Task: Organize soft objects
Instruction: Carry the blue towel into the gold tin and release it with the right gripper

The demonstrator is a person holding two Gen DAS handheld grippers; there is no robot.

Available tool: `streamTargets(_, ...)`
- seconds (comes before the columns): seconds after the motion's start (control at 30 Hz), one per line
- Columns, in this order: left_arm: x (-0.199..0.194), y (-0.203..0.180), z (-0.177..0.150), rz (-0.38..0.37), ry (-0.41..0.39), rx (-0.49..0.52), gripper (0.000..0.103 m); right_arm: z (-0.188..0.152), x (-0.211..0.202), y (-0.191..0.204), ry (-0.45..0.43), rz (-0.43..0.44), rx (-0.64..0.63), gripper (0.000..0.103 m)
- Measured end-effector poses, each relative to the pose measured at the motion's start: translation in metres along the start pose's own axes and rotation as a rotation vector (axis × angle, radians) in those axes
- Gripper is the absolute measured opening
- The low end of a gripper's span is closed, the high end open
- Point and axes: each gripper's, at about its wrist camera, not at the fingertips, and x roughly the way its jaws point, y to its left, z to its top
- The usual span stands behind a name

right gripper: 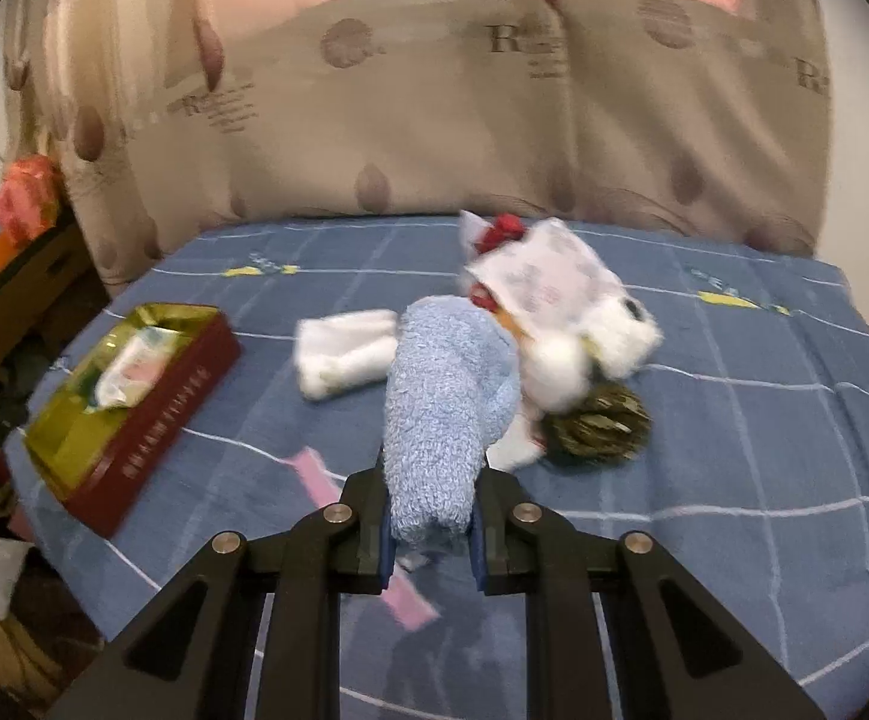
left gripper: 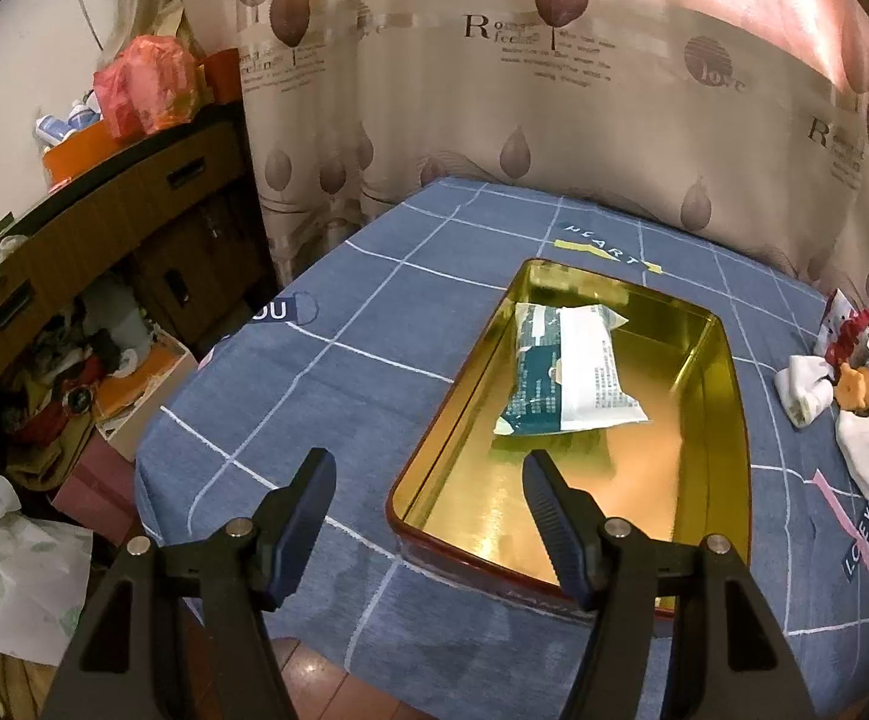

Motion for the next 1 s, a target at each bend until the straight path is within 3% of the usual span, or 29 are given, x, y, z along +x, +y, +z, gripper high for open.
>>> streamTargets(0.17,0.0,0.008,0.001,0.007,-0.002,-0.037,0.066,0.016,0.01,0.041,-0.013,0.068,-0.083,0.017)
streamTargets(0.7,-0.006,0.029,0.005,0.076,-0.055,-0.128,0.067,0.041,0.064,0.179,0.06,0.294,-0.231,0.017)
streamTargets(1.0,-0.005,0.035,0.006,0.071,-0.051,-0.158,0.066,0.055,0.113,0.225,0.087,0.249,-0.224,0.017)
